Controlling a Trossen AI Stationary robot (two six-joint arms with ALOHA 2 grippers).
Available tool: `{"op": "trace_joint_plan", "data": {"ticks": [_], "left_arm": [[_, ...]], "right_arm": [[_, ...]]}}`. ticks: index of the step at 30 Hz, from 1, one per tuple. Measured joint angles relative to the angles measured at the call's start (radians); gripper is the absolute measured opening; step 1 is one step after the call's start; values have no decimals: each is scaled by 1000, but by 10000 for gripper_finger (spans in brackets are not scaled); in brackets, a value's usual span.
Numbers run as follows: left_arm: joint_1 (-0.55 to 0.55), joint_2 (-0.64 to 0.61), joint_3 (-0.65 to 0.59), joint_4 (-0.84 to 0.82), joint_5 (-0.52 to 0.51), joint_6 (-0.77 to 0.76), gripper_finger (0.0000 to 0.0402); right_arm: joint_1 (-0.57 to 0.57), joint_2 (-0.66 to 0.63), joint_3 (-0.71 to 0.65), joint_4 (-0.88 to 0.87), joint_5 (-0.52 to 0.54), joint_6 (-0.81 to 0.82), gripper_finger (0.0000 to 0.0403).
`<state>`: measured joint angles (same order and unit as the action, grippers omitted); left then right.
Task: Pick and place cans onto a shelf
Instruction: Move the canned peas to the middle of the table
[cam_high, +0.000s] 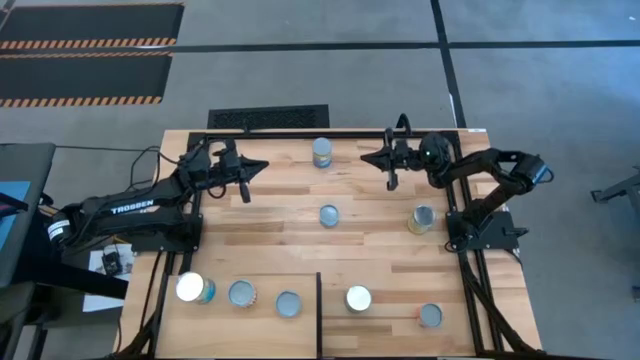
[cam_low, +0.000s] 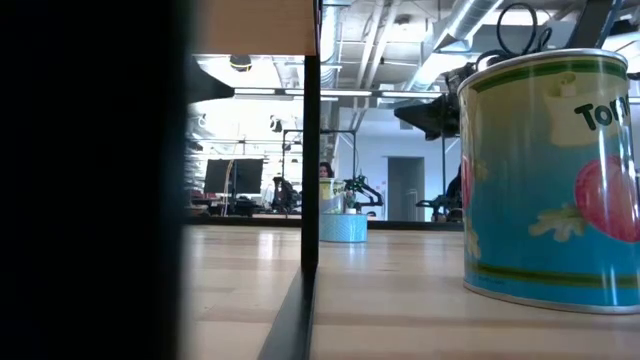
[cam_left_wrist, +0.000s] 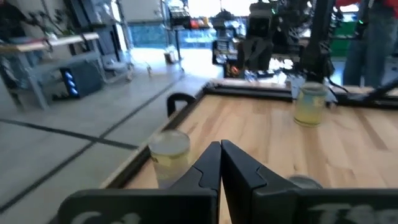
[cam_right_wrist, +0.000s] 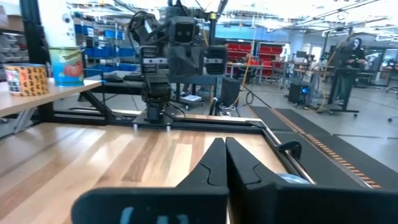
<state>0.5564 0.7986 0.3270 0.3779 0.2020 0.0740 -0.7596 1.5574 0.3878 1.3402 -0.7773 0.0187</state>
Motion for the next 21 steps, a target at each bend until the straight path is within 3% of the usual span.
{"op": "trace_joint_plan", "data": {"ticks": [13, 21], "left_arm": [[-1, 0, 12, -101, -9, -66, 0], [-24, 25, 12, -137, -82, -79, 0]], "right_arm": [[117, 0, 1, 5, 60, -18, 4], [122, 0, 2, -4, 60, -24, 4]]}}
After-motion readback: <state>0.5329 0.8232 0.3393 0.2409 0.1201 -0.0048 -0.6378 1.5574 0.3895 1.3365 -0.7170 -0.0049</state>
